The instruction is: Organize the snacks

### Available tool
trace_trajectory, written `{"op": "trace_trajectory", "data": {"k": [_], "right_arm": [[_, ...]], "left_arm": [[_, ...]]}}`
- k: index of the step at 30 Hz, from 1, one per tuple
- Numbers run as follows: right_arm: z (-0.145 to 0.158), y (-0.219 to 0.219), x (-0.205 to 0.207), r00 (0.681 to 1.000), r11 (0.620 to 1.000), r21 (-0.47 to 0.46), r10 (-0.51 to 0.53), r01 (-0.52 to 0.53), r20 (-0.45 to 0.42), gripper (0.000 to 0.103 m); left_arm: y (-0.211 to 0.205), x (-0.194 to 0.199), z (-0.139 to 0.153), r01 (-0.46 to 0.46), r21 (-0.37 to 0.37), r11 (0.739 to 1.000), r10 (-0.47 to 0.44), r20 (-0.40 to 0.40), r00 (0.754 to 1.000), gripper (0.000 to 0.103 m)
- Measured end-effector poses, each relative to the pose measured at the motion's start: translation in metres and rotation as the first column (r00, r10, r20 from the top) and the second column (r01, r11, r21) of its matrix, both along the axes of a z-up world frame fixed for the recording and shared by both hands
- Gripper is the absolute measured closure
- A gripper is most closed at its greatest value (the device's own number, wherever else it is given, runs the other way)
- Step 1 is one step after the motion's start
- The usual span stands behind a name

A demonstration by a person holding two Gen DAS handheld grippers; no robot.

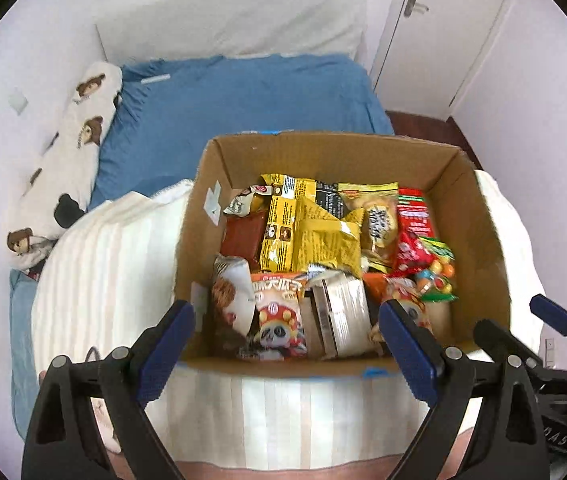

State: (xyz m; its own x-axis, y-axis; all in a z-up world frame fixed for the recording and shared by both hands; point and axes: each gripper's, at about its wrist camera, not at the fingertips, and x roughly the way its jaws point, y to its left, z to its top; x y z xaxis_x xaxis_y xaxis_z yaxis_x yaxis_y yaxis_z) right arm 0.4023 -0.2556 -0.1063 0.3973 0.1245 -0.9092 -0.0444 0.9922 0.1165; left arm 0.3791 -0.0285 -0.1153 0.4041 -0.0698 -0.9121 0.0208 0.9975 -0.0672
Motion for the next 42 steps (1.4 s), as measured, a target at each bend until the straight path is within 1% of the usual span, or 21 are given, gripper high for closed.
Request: {"op": "trace_trajectory", "data": {"k": [3, 10, 12, 16, 20, 25, 29, 31, 34, 38, 42], "right_arm": [[0.020, -0.003, -0.024, 0.999, 1.000, 0.008, -0.002, 0.001, 0.045, 0.004], [0.062, -0.008, -0.083, 0.991, 0.999, 0.031, -0.011, 0.007, 0.132, 0.004], [0.075, -0.009, -0.103, 0.988, 0.999, 0.047, -0.010, 0.002, 0.156, 0.004], [0.098, -0.009, -0.140, 0.979, 0.999, 0.044, 0.005, -0.015, 0.203, 0.004], [0.114, -0.008, -0.174, 0.971, 0.999, 0.045, 0.014, -0.026, 0.237, 0.004], [0.136, -0.004, -0.219, 0.957, 0.999, 0.037, 0.028, -0.040, 0.289, 0.004], [0.153, -0.003, -0.250, 0.948, 0.998, 0.046, 0.034, -0.051, 0.316, 0.004], [0.160, -0.003, -0.265, 0.944, 0.997, 0.054, 0.036, -0.057, 0.329, 0.004], [0.168, -0.002, -0.276, 0.939, 0.997, 0.049, 0.041, -0.061, 0.343, 0.004], [0.175, -0.003, -0.285, 0.932, 0.998, 0.033, 0.045, -0.061, 0.359, 0.003], [0.176, -0.005, -0.284, 0.928, 0.999, 0.012, 0.039, -0.047, 0.371, 0.002]], "left_arm": [[0.000, -0.026, 0.016, 0.001, 0.010, 1.000, -0.002, 0.044, 0.999, 0.009], [0.000, -0.087, 0.053, 0.004, 0.001, 1.000, -0.004, 0.128, 0.992, 0.009], [0.002, -0.104, 0.062, 0.005, 0.001, 1.000, -0.005, 0.144, 0.990, 0.009], [0.006, -0.137, 0.080, -0.007, 0.004, 1.000, 0.006, 0.176, 0.984, 0.009], [0.009, -0.169, 0.096, -0.020, 0.005, 1.000, 0.019, 0.209, 0.978, 0.009], [0.012, -0.209, 0.116, -0.046, 0.022, 0.999, 0.038, 0.276, 0.961, 0.009], [0.013, -0.232, 0.130, -0.053, 0.021, 0.998, 0.045, 0.305, 0.951, 0.009], [0.013, -0.240, 0.133, -0.053, 0.023, 0.998, 0.044, 0.306, 0.951, 0.009], [0.013, -0.252, 0.138, -0.053, 0.031, 0.998, 0.041, 0.312, 0.949, 0.009], [0.012, -0.259, 0.139, -0.057, 0.025, 0.998, 0.046, 0.316, 0.947, 0.009], [0.011, -0.257, 0.135, -0.064, 0.024, 0.998, 0.054, 0.310, 0.949, 0.009]]}}
